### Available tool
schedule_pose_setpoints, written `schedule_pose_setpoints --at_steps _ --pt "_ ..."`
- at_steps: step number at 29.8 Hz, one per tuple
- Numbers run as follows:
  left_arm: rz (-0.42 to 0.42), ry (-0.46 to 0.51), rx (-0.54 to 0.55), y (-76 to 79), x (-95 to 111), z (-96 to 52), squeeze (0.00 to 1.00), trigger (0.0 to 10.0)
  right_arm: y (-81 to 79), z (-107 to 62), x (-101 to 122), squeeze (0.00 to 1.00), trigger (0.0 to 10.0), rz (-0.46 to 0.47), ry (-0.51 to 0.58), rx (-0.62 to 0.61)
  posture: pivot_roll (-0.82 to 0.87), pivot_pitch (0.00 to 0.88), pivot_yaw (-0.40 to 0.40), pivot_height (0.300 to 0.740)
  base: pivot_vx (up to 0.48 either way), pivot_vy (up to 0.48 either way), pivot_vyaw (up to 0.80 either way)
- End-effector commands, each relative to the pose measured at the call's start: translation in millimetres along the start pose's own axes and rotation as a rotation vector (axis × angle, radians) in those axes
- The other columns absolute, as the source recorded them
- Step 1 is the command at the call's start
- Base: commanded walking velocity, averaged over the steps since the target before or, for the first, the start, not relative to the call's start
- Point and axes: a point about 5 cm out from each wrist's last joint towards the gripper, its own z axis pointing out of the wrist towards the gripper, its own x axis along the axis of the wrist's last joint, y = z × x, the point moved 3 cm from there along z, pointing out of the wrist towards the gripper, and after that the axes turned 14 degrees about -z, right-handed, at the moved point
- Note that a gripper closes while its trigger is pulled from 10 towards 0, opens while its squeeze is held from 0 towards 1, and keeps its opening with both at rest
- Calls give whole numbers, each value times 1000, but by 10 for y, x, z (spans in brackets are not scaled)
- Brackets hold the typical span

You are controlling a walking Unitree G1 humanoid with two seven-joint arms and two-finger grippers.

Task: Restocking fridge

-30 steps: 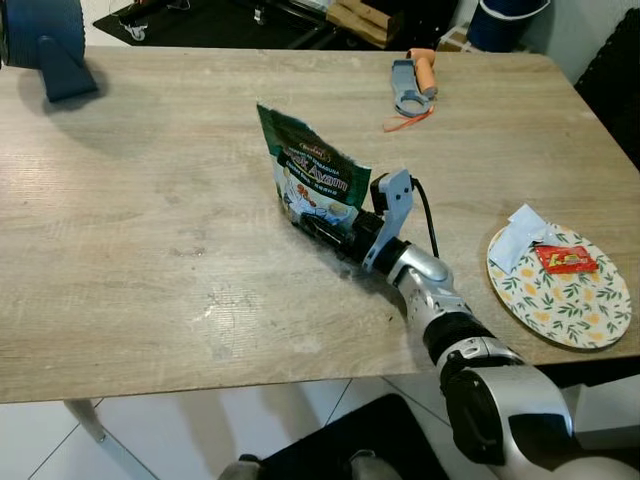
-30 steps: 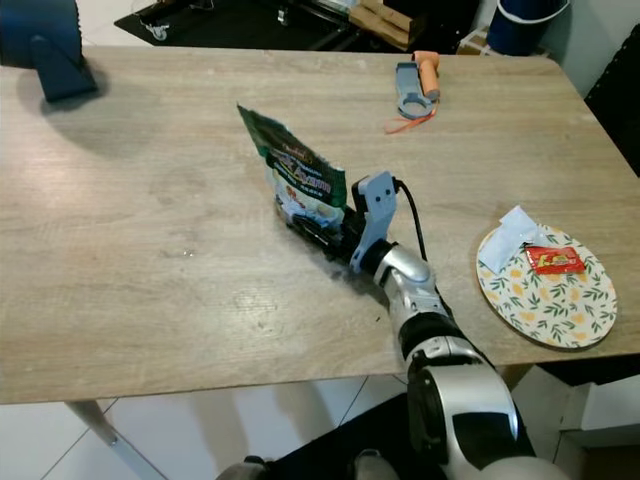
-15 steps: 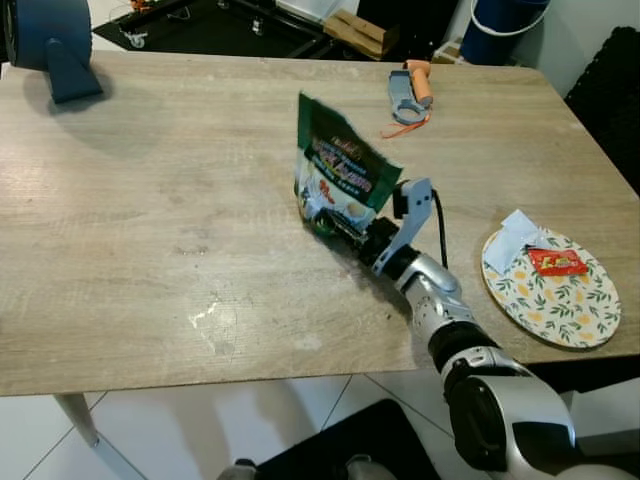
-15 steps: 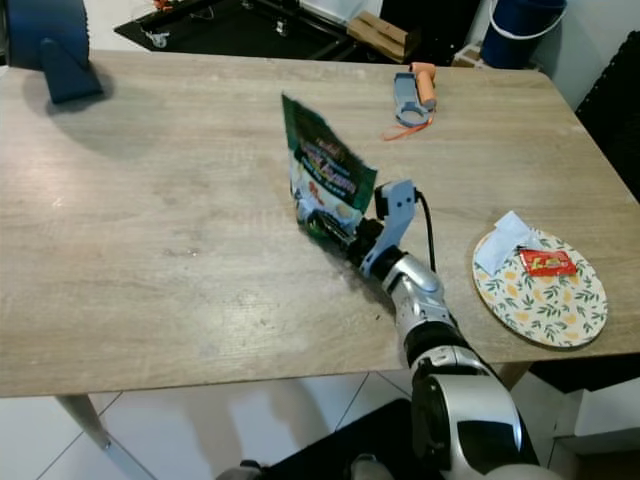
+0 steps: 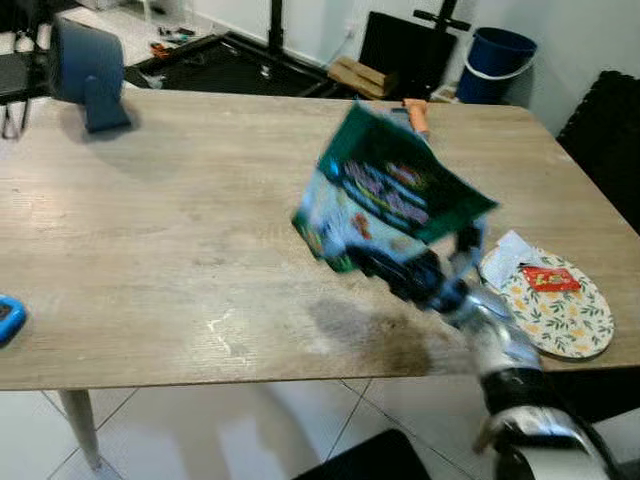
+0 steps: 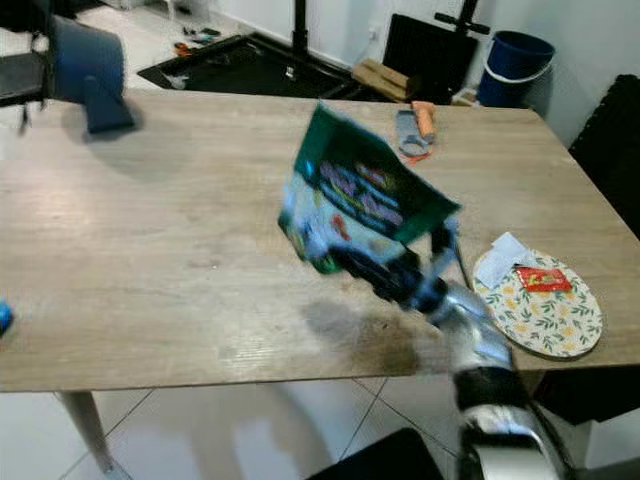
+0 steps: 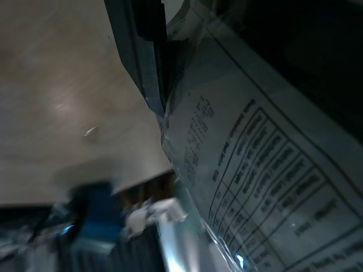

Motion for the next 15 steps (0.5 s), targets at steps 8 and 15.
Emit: schedule_pose_setpoints --at_steps 8,15 --pt "15 114 -7 93 380 52 0 10000 -273 -632 -14 0 10000 107 -140 70 -32 4 -91 740 0 0 0" --pt "3 140 74 -111 441 -2 0 10000 -581 -1323 -475 0 10000 299 -472 -35 -45 8 -84 740 0 0 0"
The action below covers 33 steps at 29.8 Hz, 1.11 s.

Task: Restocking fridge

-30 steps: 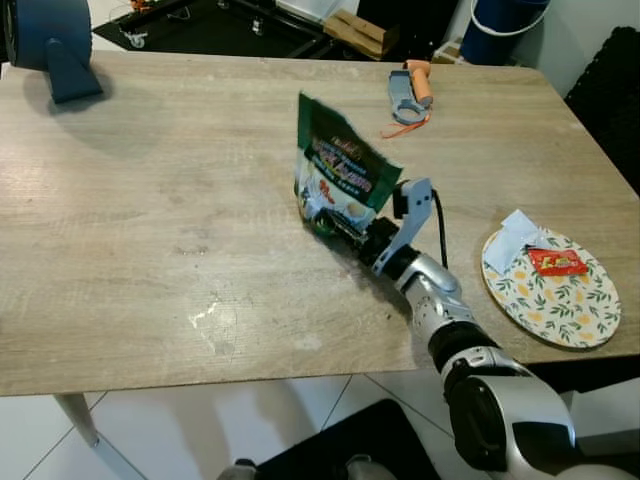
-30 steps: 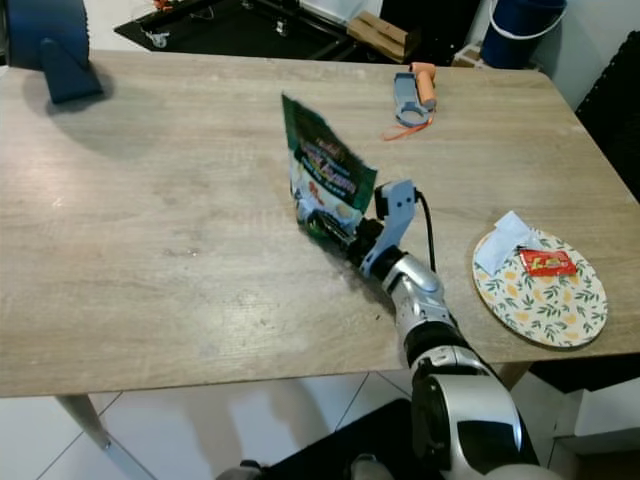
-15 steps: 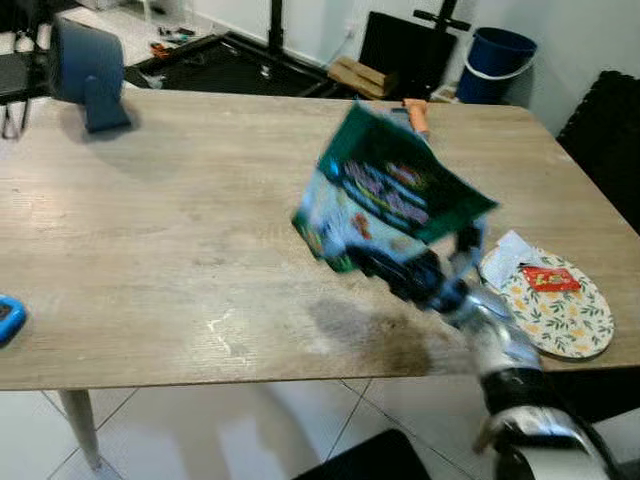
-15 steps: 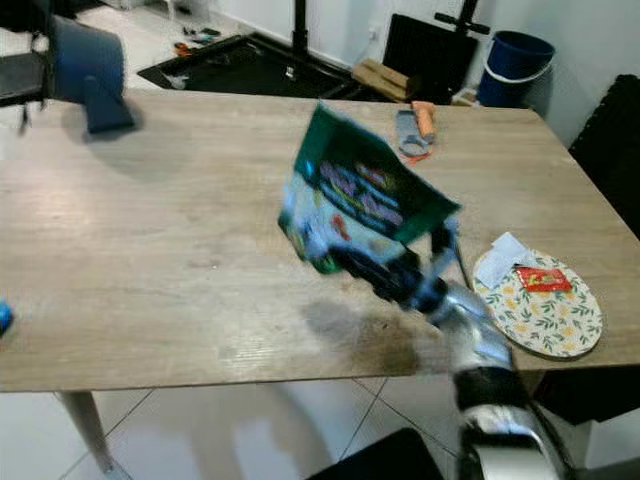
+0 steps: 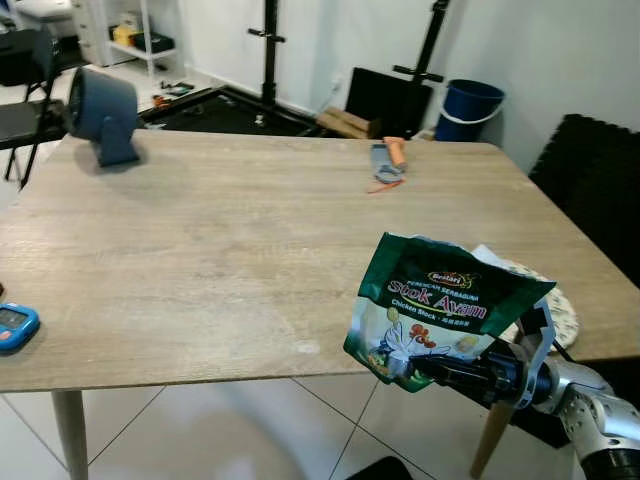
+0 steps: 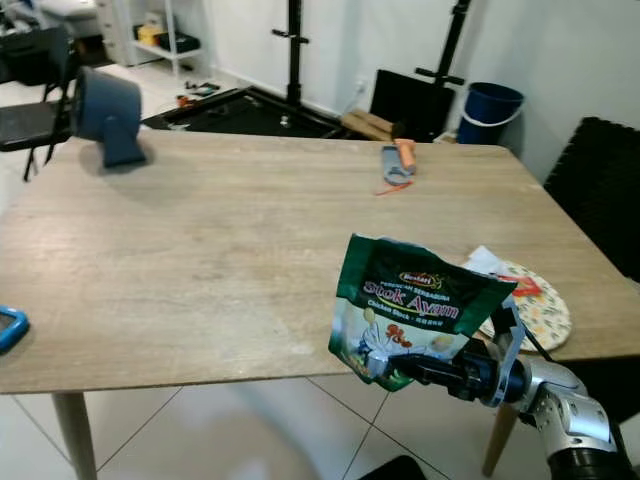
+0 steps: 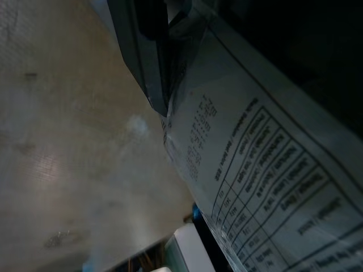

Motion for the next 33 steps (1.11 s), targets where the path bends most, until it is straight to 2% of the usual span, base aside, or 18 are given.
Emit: schedule_pose_setpoints --at_steps 1,3,6,8,9,11,12,15,16,19,23,26,28,32,33 --pt "-6 143 9 -14 394 7 0 10000 -57 -244 -380 0 10000 104 -163 -85 -45 10 -84 740 0 0 0" --pt "-8 156 30 -64 427 -4 0 10000 -50 -366 -529 0 10000 137 -219 -160 -47 12 -83 740 0 0 0" --pt "-10 162 39 -89 446 -11 0 10000 -25 -429 -611 0 10000 150 -251 -218 -49 14 -83 740 0 0 0" --pt "-25 147 30 -118 444 -18 0 10000 43 -600 -888 0 10000 171 -396 -405 -48 19 -83 740 0 0 0" --pt "-25 147 30 -118 444 -18 0 10000 43 -600 -888 0 10000 171 -396 -405 -48 19 -83 740 0 0 0" --pt "1 89 11 -114 363 -14 0 10000 91 -720 -1067 0 10000 193 -497 -561 -49 27 -83 740 0 0 0" --pt "1 89 11 -114 363 -14 0 10000 91 -720 -1067 0 10000 193 -497 -561 -49 27 -83 740 0 0 0" --pt "-2 -18 10 -150 134 -27 0 10000 160 -817 -1232 0 10000 178 -570 -762 -46 41 -84 740 0 0 0" --pt "-2 -18 10 -150 134 -27 0 10000 160 -817 -1232 0 10000 178 -570 -762 -46 41 -84 740 0 0 0" --pt "-10 -52 31 -194 13 -47 0 10000 154 -863 -1358 0 10000 188 -611 -875 -47 53 -83 740 0 0 0" --pt "-18 -63 55 -253 -69 -73 0 10000 36 -883 -1559 0 10000 227 -674 -937 -41 69 -87 740 0 0 0" --pt "-20 -65 64 -280 -86 -84 0 10000 -4 -906 -1631 0 10000 231 -705 -973 -38 78 -87 740 0 0 0" --pt "-18 -66 88 -343 -102 -105 0 10000 -54 -974 -1713 0 10000 239 -758 -1045 -38 84 -89 740 0 0 0" --pt "-15 -66 102 -374 -103 -115 0 10000 -77 -1007 -1748 0 10000 244 -780 -1079 -38 85 -89 740 0 0 0" --pt "-11 -62 133 -438 -85 -131 0 10000 -111 -1058 -1787 0 10000 258 -805 -1126 -35 88 -90 740 0 0 0"
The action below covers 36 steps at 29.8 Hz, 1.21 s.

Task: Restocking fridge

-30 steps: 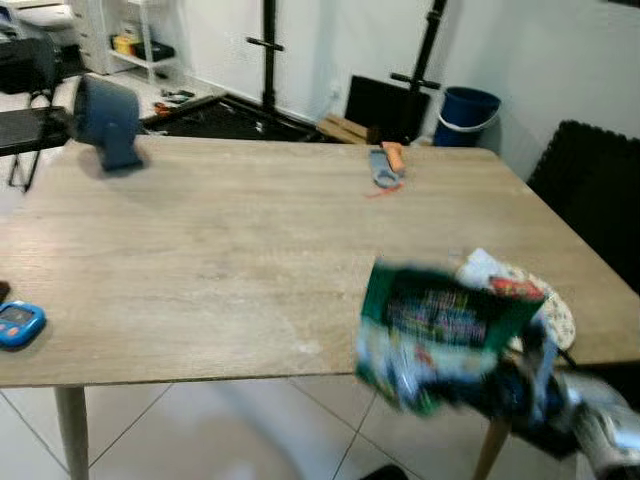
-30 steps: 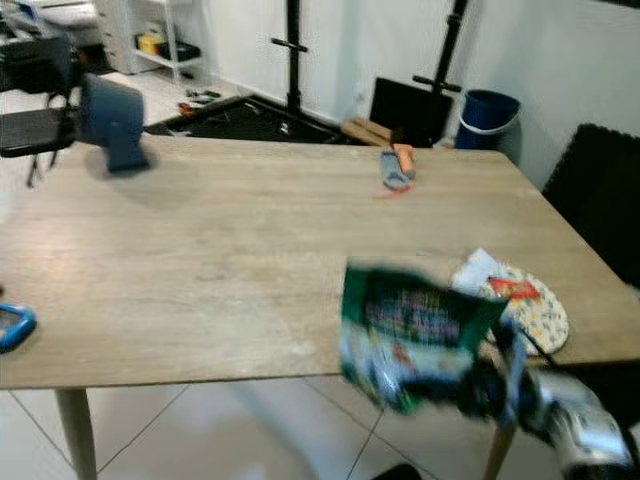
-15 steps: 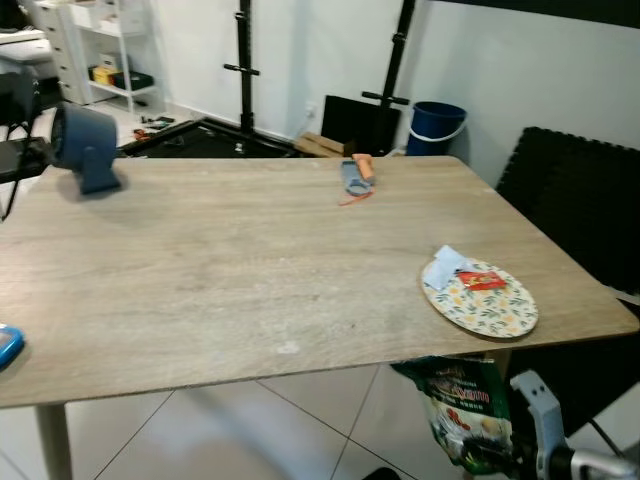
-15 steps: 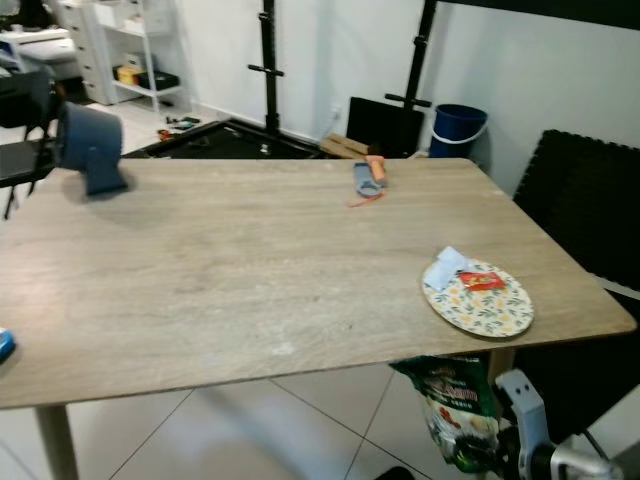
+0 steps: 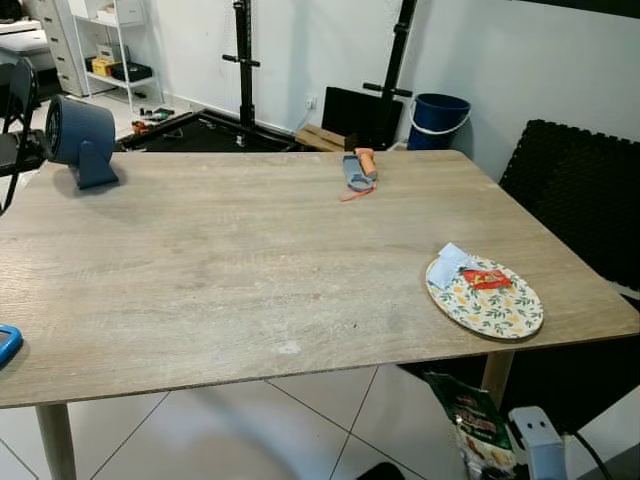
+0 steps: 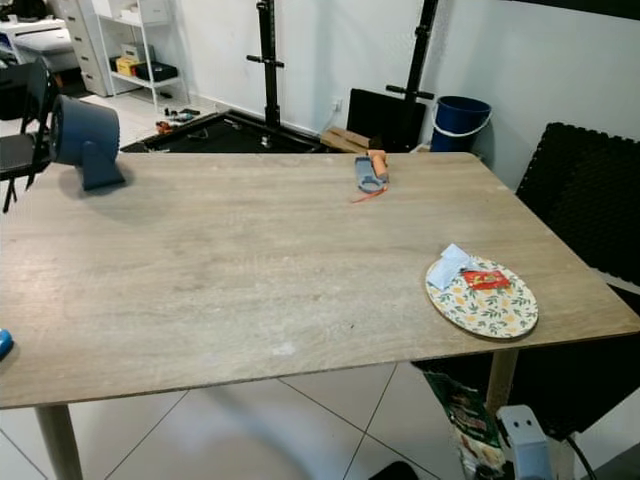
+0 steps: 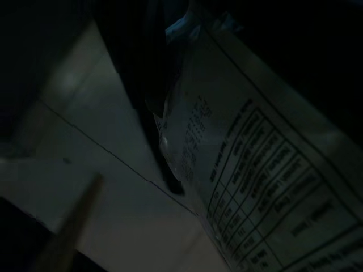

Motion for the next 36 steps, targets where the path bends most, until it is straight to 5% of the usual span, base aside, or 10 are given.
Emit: schedule_pose_setpoints --at_steps 1,5,13,17,24,36 --pt "24 12 80 -204 63 -44 0 10000 65 -26 -111 0 10000 29 -37 -95 -33 90 -91 740 0 0 0" --pt "16 53 173 -426 192 -103 0 10000 125 -76 -286 0 10000 82 -108 -196 -33 90 -91 740 0 0 0" --pt "8 82 226 -548 299 -144 0 10000 24 -119 -558 0 10000 111 -215 -234 -33 80 -91 740 0 0 0" --pt "4 80 161 -225 279 -33 0 10000 -295 -114 -824 0 10000 148 -313 -188 -37 73 -85 740 0 0 -600" --pt "23 66 101 67 233 44 0 10000 -493 -131 -976 0 10000 152 -370 -150 -45 51 -81 740 0 0 -800" --pt "35 41 74 198 169 72 0 10000 -557 -102 -960 0 10000 148 -371 -139 -46 28 -79 740 0 0 -779"
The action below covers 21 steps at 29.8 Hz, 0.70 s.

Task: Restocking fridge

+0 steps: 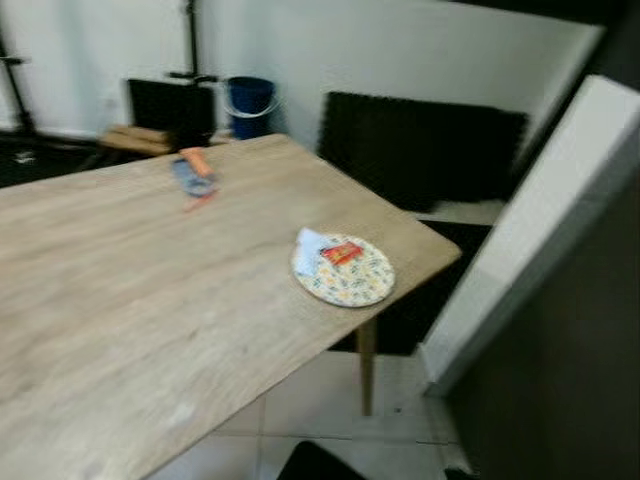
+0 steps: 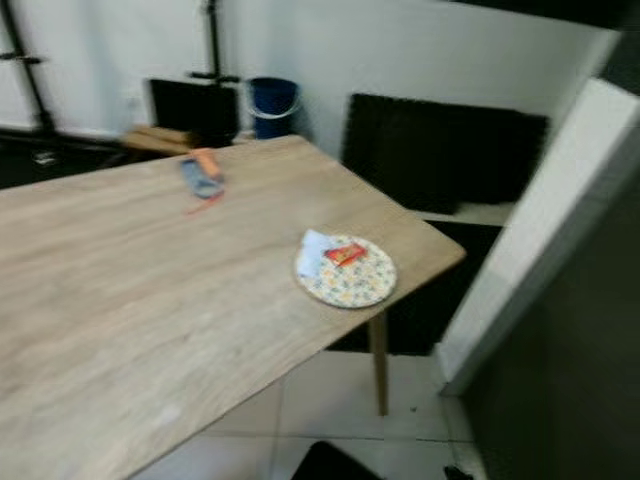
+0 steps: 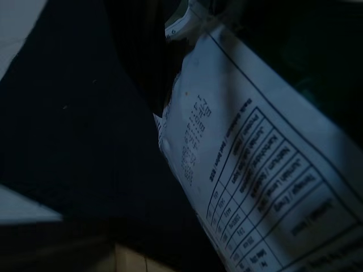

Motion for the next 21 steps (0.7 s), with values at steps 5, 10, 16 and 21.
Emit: schedule_pose_setpoints --at_steps 5,10,16,21 --pt "17 -27 -33 144 -56 12 0 10000 39 9 168 0 10000 -18 34 -17 -44 18 -80 740 -204 0 0" --pt "24 -29 -44 192 -58 15 0 10000 19 13 171 0 10000 -19 32 -13 -45 16 -80 740 -106 0 0" --pt "33 -34 -52 226 -67 17 0 10000 -6 13 115 0 10000 -20 18 -8 -55 15 -76 740 -273 0 0" --pt "37 -32 -56 246 -55 20 0 10000 -8 12 90 0 10000 -22 8 -8 -60 15 -78 740 -272 0 0"
